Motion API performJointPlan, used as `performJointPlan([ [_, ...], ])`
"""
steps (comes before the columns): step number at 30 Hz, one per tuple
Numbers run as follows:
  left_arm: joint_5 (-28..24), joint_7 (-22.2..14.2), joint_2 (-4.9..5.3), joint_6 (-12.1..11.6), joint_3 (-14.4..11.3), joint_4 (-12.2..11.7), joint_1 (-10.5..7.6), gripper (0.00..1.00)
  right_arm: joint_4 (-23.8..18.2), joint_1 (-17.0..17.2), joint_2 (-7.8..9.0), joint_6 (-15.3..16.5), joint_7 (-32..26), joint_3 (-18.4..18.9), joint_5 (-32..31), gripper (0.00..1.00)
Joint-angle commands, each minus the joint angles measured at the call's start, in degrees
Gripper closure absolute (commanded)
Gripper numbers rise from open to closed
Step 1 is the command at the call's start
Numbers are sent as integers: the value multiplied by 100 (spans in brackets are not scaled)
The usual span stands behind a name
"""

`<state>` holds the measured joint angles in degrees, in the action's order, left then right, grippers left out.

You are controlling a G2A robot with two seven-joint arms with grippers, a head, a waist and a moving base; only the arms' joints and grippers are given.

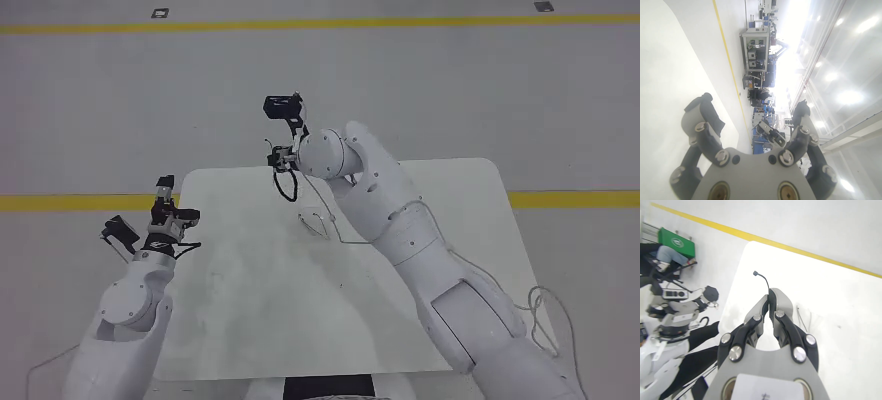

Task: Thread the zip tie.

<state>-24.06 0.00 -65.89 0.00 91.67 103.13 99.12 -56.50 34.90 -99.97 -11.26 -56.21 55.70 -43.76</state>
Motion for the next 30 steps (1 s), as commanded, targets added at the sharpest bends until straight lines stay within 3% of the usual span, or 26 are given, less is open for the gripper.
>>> performJointPlan([
  [1,0,0,0,0,0,0,0,0,412,-178,-73,194,237,39,567,100],
  [6,0,0,0,0,0,0,0,0,1360,-482,-238,940,727,186,1777,100],
  [17,0,0,0,0,0,0,0,0,1355,-463,-237,938,758,189,1780,100],
  [19,0,0,0,0,0,0,0,0,1339,-367,-231,761,927,276,1934,100],
  [21,0,0,0,0,0,0,0,0,1365,-387,-236,435,1018,397,2171,100],
  [26,0,0,0,0,0,0,0,0,1594,-506,-249,19,1047,683,2834,100],
  [30,0,0,0,0,0,0,0,0,1951,-595,-263,-236,937,1084,3814,100],
])
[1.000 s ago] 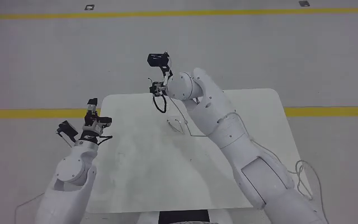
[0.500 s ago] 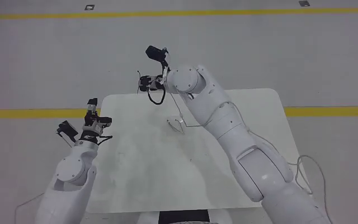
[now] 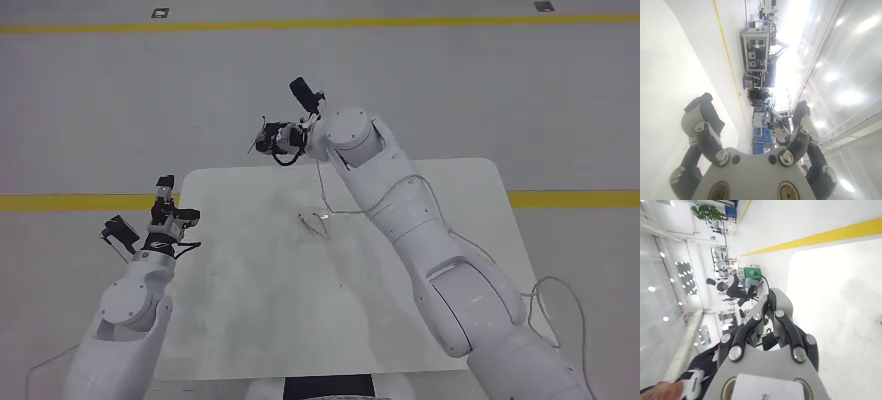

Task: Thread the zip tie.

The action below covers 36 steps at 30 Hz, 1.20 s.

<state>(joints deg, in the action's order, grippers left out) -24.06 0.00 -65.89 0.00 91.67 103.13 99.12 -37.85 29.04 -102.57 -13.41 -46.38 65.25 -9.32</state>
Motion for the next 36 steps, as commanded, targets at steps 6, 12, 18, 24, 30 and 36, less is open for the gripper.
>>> performJointPlan([
  [6,0,0,0,0,0,0,0,0,174,-54,8,-37,-17,166,413,100],
  [12,59,-11,1,-32,-1,4,-20,0,32,61,10,-144,90,101,353,100],
  [18,2615,-327,106,-1606,137,-307,-175,0,-42,29,25,-607,174,25,273,100],
  [24,5725,327,273,-1948,-29,-304,-350,0,368,-177,-7,-607,128,-88,245,100],
  [30,6386,891,434,-1948,-325,-430,-413,0,629,-307,-50,-607,62,-119,369,100],
  [36,6386,891,434,-1948,-325,-430,-413,0,629,-307,-50,-607,62,-119,369,100],
])
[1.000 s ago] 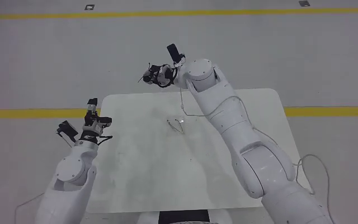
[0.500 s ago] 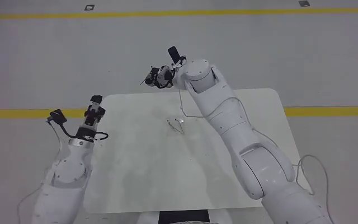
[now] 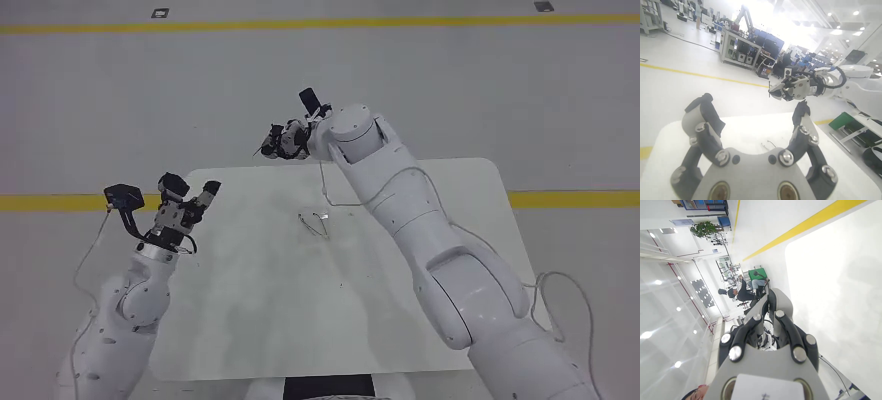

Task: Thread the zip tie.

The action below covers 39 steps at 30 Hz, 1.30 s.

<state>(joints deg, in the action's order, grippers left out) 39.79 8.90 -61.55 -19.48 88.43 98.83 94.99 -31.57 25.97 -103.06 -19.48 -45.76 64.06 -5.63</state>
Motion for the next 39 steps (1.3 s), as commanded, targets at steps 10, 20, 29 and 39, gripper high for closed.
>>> performJointPlan([
  [10,4029,1134,265,0,-210,-246,-435,0,362,-497,-53,0,-274,-230,-351,100],
  [20,5017,1541,515,167,-444,-451,-863,0,1918,-1546,-438,0,-788,-444,-262,100],
  [29,5017,1423,547,246,-461,-393,-897,0,1910,-1523,-437,9,-760,-441,-257,100],
  [39,5017,924,2223,1866,-2347,-342,-1884,0,1940,-1462,-537,0,-754,-450,-168,100],
])
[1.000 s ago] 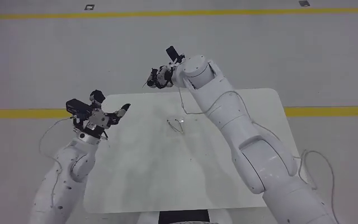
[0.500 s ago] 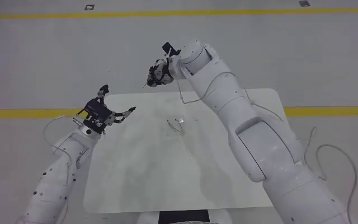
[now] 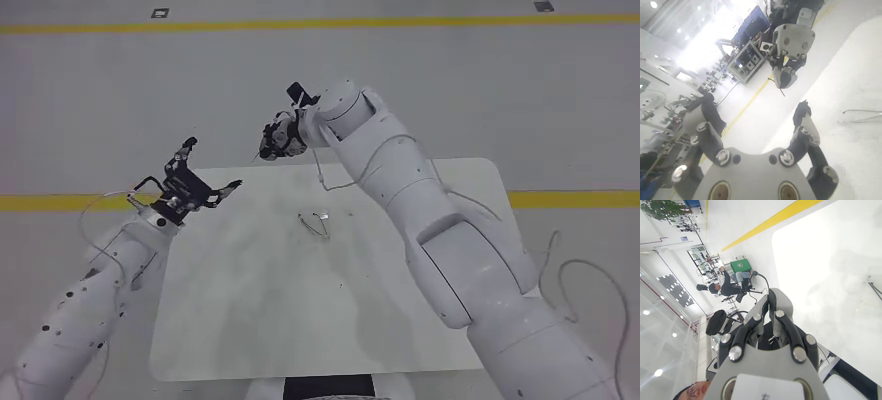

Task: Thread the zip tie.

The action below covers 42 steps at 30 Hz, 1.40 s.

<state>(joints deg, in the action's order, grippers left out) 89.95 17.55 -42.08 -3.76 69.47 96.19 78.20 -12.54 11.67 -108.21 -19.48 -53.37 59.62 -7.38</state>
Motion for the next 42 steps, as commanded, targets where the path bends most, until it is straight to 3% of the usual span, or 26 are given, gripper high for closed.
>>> performJointPlan([
  [1,0,104,443,485,-755,-151,-361,0,79,-63,-41,0,14,-14,5,100],
  [4,0,247,902,1157,-1778,-359,-922,0,262,-171,-98,0,26,-11,43,100],
  [6,0,372,1092,1487,-2354,-418,-1265,0,397,-239,-134,0,-43,1,90,100],
  [7,0,400,1119,1541,-2442,-432,-1324,0,432,-263,-147,0,-81,0,96,100],
  [14,-13,385,1111,1540,-2442,-419,-1319,0,432,-263,-147,0,-81,0,96,100],
  [22,0,429,979,1567,-2397,-355,-1324,0,246,63,-151,0,198,58,200,100],
  [23,0,439,968,1564,-2397,-373,-1330,5,255,64,-154,0,206,60,201,100],
  [25,0,452,953,1551,-2418,-428,-1359,35,293,54,-162,0,232,62,200,100],
  [27,0,461,947,1565,-2452,-460,-1391,59,326,35,-170,0,262,58,183,100],
  [30,0,465,936,1584,-2520,-511,-1443,80,345,9,-180,0,279,60,176,100],
  [35,0,496,912,1603,-2656,-567,-1539,87,363,-11,-179,0,265,82,188,100],
  [38,0,506,894,1604,-2738,-604,-1604,83,361,-18,-180,0,244,97,204,100],
  [42,0,515,870,1625,-2835,-674,-1701,91,344,-27,-185,0,219,107,208,100],
])
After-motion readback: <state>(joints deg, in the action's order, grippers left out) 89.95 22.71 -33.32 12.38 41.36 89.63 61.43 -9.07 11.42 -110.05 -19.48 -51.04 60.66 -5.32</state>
